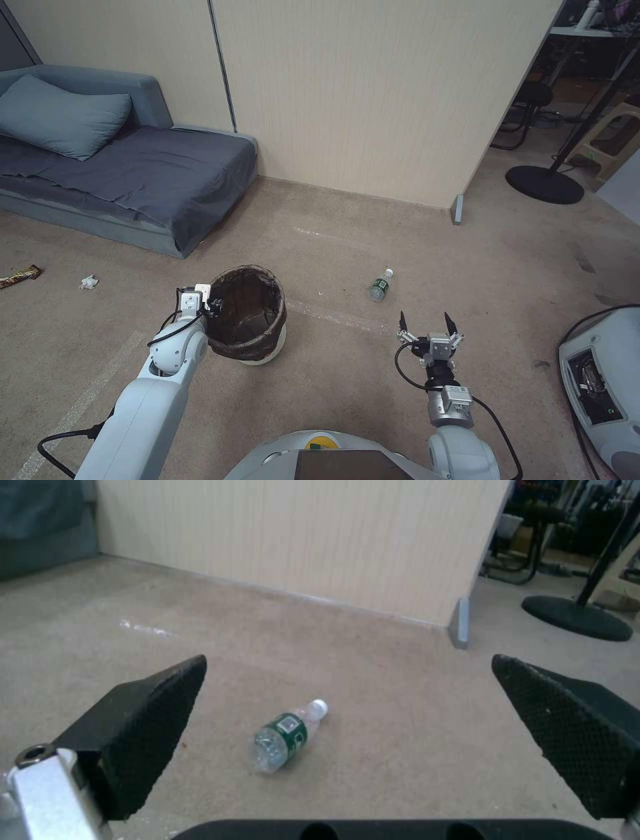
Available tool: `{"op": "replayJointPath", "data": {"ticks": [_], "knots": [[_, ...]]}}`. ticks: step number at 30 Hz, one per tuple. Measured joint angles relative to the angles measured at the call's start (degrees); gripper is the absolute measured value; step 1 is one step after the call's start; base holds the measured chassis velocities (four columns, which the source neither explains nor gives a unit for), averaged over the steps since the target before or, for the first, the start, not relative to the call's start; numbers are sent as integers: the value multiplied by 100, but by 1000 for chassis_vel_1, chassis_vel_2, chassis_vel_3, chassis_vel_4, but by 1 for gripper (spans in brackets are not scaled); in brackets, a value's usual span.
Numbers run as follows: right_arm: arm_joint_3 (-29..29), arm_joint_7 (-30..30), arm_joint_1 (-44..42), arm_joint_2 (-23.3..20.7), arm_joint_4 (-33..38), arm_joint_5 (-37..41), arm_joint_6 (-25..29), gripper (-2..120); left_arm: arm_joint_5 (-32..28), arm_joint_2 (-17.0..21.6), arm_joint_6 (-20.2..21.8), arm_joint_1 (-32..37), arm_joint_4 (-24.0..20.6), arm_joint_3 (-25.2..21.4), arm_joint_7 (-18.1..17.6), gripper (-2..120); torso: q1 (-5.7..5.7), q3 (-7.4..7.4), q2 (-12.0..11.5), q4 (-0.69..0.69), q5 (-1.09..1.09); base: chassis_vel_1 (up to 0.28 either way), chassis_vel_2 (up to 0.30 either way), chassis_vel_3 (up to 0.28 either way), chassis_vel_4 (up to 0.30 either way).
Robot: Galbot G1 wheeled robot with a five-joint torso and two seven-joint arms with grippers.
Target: Pick up the trash bin, then pick up the garbage from the floor and place it into the trash bin.
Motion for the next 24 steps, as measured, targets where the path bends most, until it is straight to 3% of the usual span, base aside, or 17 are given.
{"op": "replayJointPath", "data": {"ticks": [2,6,15,24], "knots": [[-14,0,11,0,-8,-36,-2,100,-1,23,1,3,-25,-9,-1,23,0,0,0,0,0,0,0,0,0],[-35,17,28,0,-26,-108,-13,100,-3,40,6,2,-46,-18,-13,17,0,0,0,-1,-1,0,0,0,0],[-44,77,33,0,48,-183,-95,100,-40,48,8,148,-196,-105,-35,13,0,1,0,0,-2,0,0,0,0],[21,240,45,0,420,-179,-343,100,29,-98,-650,795,-709,-474,74,8,0,1,0,0,-2,0,0,0,0]]}}
